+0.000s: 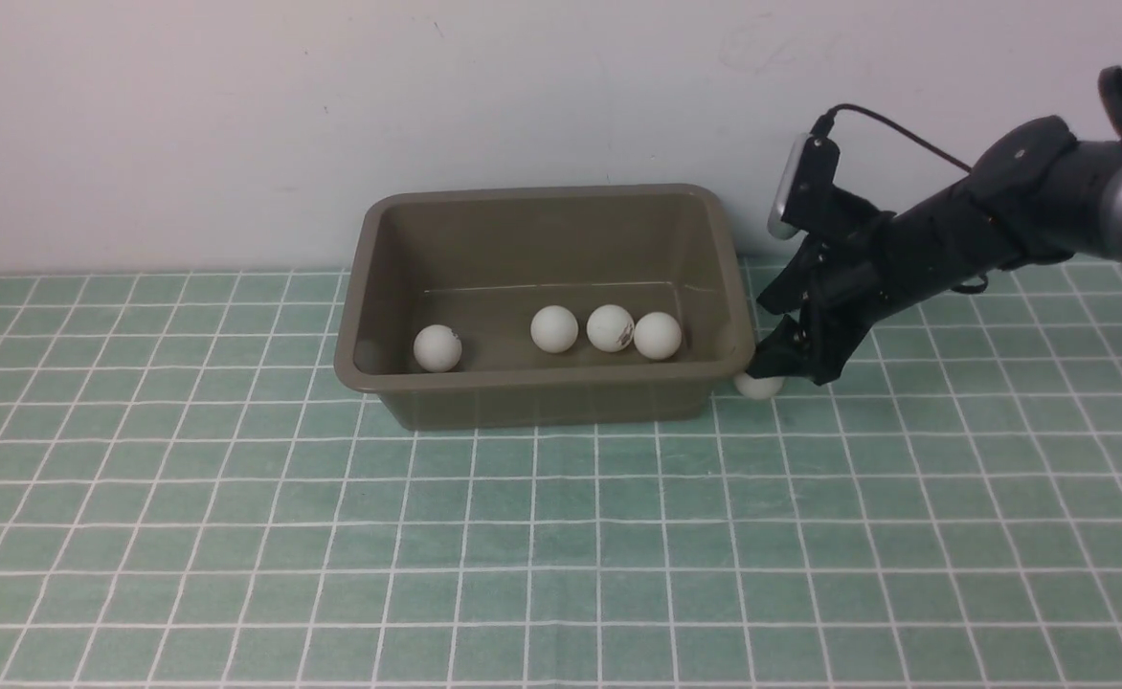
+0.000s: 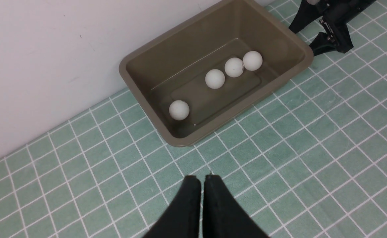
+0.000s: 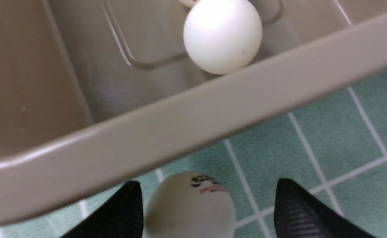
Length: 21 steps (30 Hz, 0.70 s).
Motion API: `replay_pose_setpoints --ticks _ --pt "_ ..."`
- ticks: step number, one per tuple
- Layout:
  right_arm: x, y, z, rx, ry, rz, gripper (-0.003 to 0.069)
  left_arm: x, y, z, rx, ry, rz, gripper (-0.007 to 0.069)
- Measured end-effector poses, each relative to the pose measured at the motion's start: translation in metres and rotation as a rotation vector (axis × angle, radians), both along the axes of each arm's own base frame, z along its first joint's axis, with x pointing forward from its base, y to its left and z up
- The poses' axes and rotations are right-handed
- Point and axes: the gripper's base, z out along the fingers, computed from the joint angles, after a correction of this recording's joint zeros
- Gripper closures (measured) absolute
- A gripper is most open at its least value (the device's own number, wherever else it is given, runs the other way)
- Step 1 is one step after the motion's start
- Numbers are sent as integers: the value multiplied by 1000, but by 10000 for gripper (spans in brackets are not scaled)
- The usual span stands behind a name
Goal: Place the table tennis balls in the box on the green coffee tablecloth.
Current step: 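Reach for and grasp a ping pong ball on the table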
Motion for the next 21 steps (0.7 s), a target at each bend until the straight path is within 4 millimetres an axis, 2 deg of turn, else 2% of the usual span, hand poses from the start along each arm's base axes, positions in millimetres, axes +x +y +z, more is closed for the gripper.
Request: replay_pose_setpoints --ticks 4,8,11,12,15,17,19,21 --pt "3 -1 -3 3 1 -34 178 0 0 0 0 0 0 629" --pt "3 0 -23 10 58 -54 193 0 0 0 0 0 0 629" --pt "3 0 -27 11 72 -56 292 0 0 0 0 0 0 629" --pt "3 0 -26 14 74 -62 303 0 0 0 0 0 0 629" --pt "3 -2 -10 1 53 -69 300 0 0 0 0 0 0 629" --pt "5 -5 8 -6 31 -76 300 0 0 0 0 0 0 629" --pt "8 -10 32 -10 -1 -90 300 0 0 0 0 0 0 629" --pt "12 -14 67 10 -38 -120 300 0 0 0 0 0 0 629"
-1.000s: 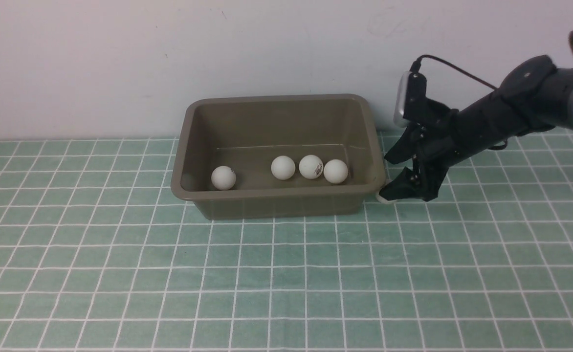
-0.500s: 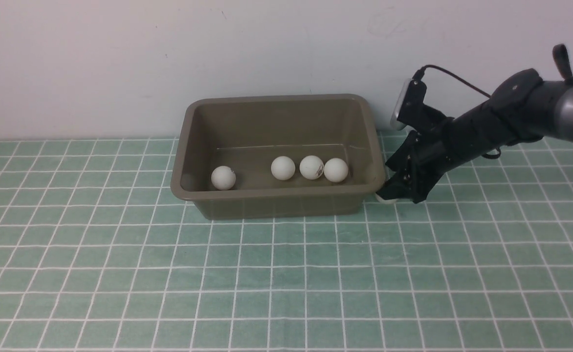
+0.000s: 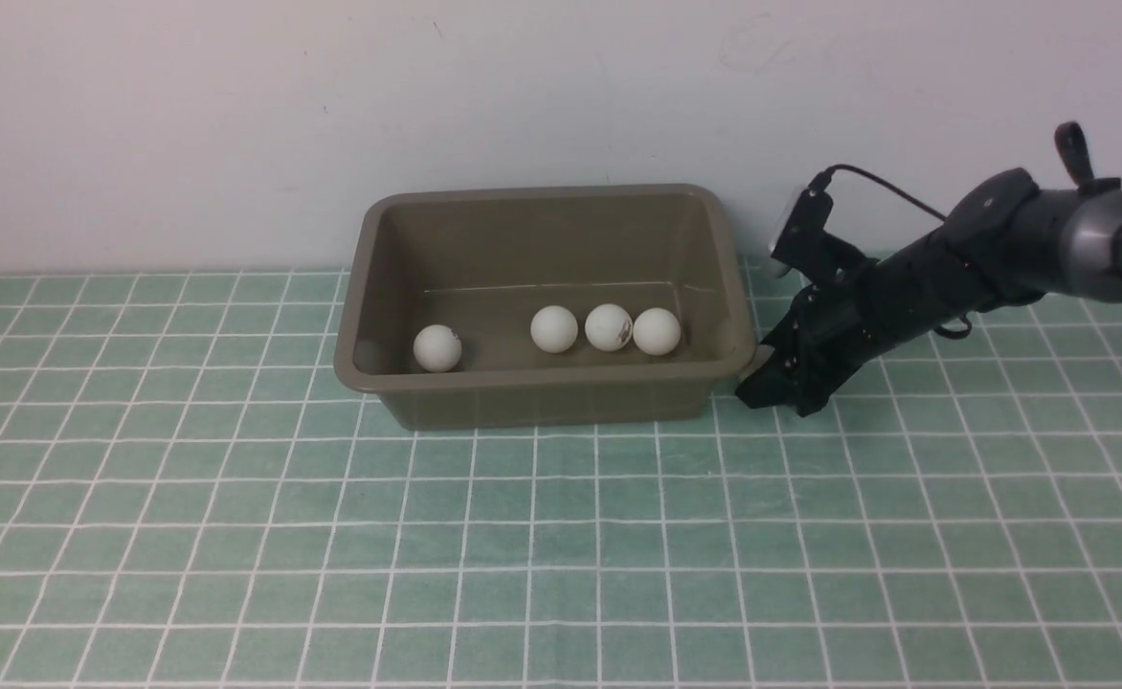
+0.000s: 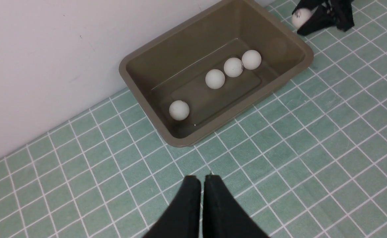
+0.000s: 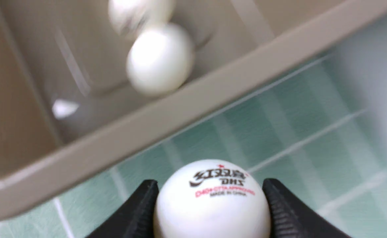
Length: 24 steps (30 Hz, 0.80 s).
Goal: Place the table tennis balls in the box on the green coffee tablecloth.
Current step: 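Reach for and grasp a ping pong ball on the table, then release the ping pong ball into the bin and lift the gripper away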
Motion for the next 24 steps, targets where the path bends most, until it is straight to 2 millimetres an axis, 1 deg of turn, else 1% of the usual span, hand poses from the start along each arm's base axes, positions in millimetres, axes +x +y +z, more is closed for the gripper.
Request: replay_pose_setpoints --ticks 2,3,4,5,6,7,9,12,13,14,17,18,19,21,24 --pt "2 4 28 44 -19 -8 300 0 0 0 0 0 0 629" --pt "2 10 37 67 -26 5 300 0 0 0 0 0 0 629" --pt "2 16 42 89 -30 13 300 0 0 0 0 0 0 629" --pt "1 27 47 116 -36 29 300 0 0 0 0 0 0 629" --pt "-1 37 48 135 -38 40 300 0 0 0 0 0 0 629" --pt "-2 52 47 151 -41 54 300 0 0 0 0 0 0 629" --pt "-4 73 42 159 -51 72 300 0 0 0 0 0 0 629" --pt "-4 102 21 159 -40 77 300 0 0 0 0 0 0 629" --pt "-3 107 14 163 -31 64 300 0 0 0 0 0 0 629" --pt "-1 112 7 169 -25 38 286 0 0 0 0 0 0 629" --pt "8 113 -13 190 8 -60 183 0 0 0 0 0 0 629" --pt "9 113 -18 188 16 -81 134 0 0 0 0 0 0 629" --pt "10 112 -21 183 18 -90 106 0 0 0 0 0 0 629" --pt "11 111 -23 177 21 -96 74 0 0 0 0 0 0 629" --pt "9 112 -11 169 16 -66 68 0 0 0 2 -1 -1 629"
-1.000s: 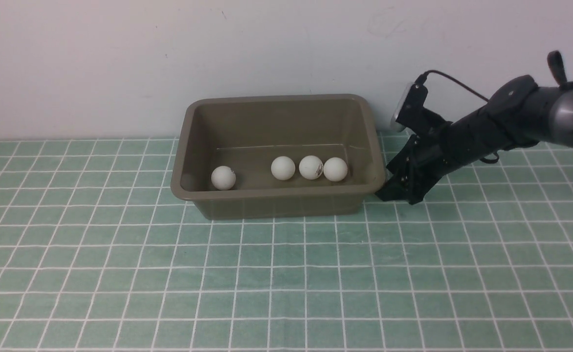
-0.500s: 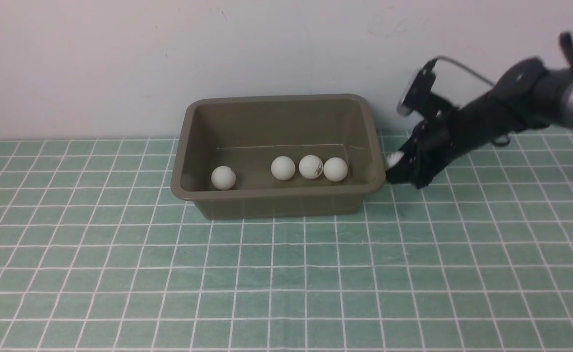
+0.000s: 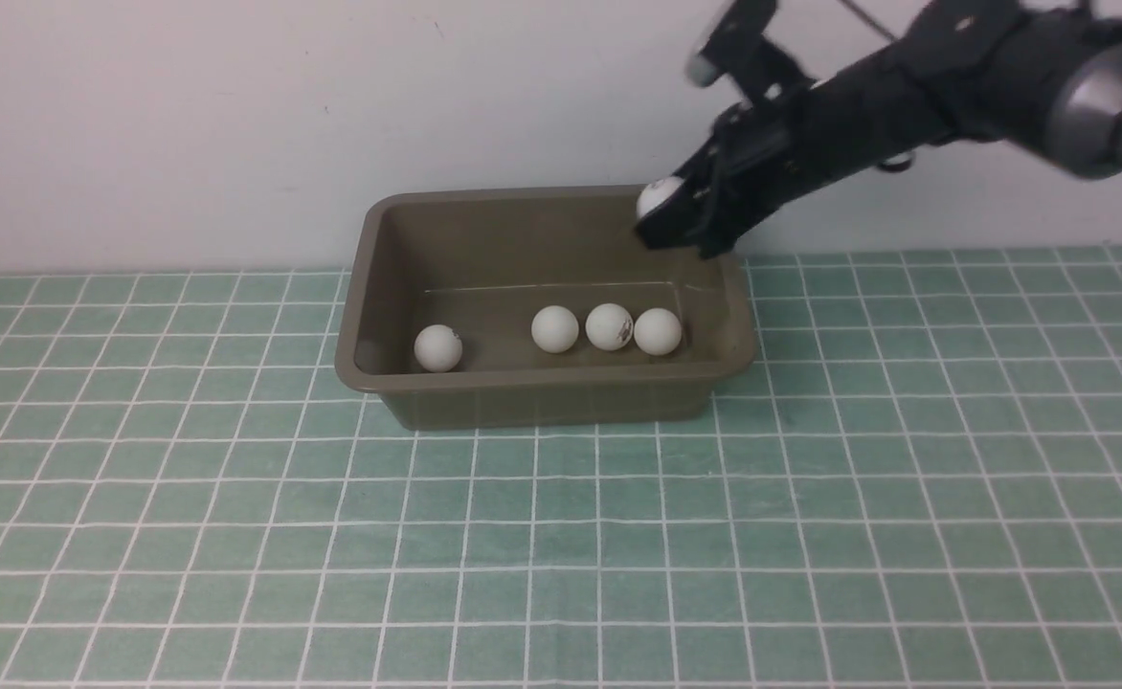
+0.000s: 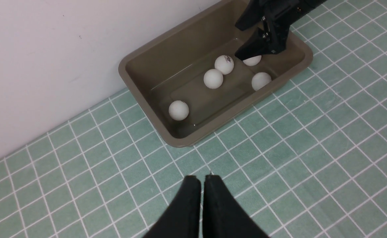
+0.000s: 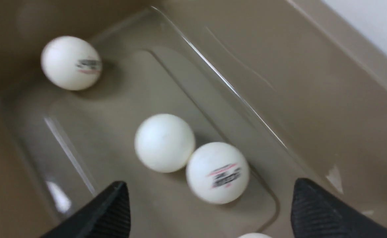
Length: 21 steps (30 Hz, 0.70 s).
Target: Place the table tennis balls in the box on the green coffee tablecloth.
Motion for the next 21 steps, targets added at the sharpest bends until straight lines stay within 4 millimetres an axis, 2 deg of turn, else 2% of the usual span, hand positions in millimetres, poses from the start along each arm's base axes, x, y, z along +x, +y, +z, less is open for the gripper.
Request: replay_pose_setpoints --ticks 2,5,7,8,9,10,11,13,15,19,21 --pt "-3 0 22 -18 -17 40 87 -1 0 0 18 -12 -14 629" --pt "-13 -5 77 -57 -76 66 179 -13 -1 4 60 -61 -44 629" --pt "-24 -15 122 -83 -122 28 308 -29 -2 5 78 -99 -54 629" --pt "-35 -25 151 -83 -153 -1 413 -36 -3 4 85 -113 -58 629" --pt "-45 -37 172 -85 -156 -26 508 -47 -4 4 93 -136 -61 629" --pt "-54 -47 186 -87 -149 -41 573 -56 -4 2 98 -151 -61 629" --pt "-65 -62 203 -86 -140 -61 627 -73 -5 -3 109 -188 -52 629" --pt "-77 -94 223 -62 -120 -134 660 -92 -4 -13 118 -237 -26 629" --pt "-83 -118 232 -25 -108 -202 667 -109 -2 -31 102 -286 42 629" --pt "-115 -176 251 43 -99 -338 669 -123 0 -63 48 -316 119 629" --pt "-138 -194 255 65 -90 -386 669 -126 0 -78 13 -326 147 629"
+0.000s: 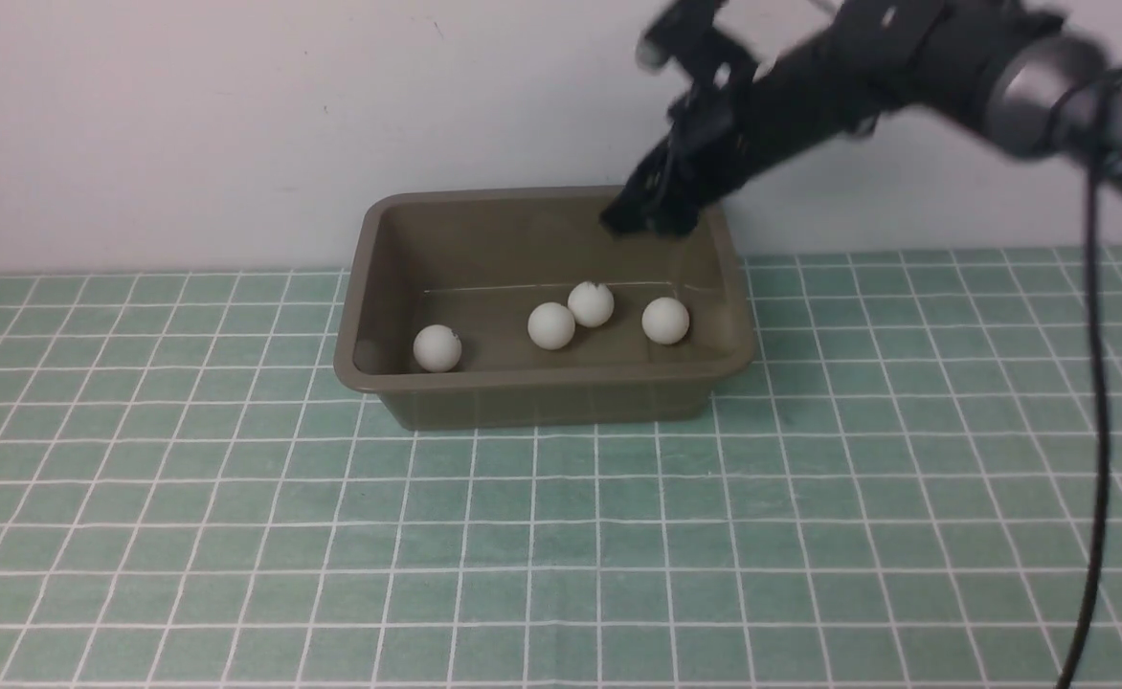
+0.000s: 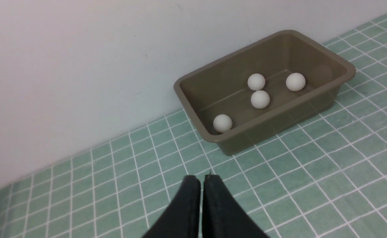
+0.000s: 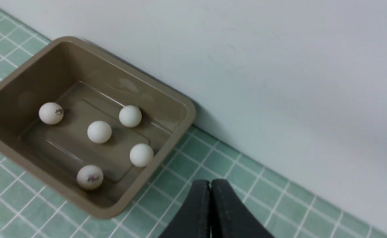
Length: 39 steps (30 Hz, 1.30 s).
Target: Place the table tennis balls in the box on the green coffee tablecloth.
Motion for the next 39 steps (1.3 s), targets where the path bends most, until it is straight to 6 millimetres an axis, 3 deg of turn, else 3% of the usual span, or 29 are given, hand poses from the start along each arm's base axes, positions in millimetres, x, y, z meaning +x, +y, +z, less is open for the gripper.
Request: replay_pose_setpoints --ticks 4,7,13,16,22,25,33,39 --pt "-54 -15 -2 37 -50 -101 669 4 1 -31 -93 17 36 629" --pt "-89 -11 -18 65 -116 -150 669 14 1 -56 -180 -18 55 629" --pt "-143 -2 -70 100 -190 -186 669 26 5 -96 -373 -194 114 629" --pt "-161 -1 -111 165 -190 -263 669 28 8 -119 -482 -232 146 629" --pt "-174 3 -172 218 -90 -286 669 31 12 -129 -512 -269 180 629" --pt "-175 4 -184 239 -89 -291 669 33 14 -134 -506 -278 199 629" --pt "-170 3 -171 543 -158 -418 669 34 14 -135 -506 -284 206 628" --pt "-169 2 -169 599 -168 -444 669 34 14 -135 -506 -284 206 628"
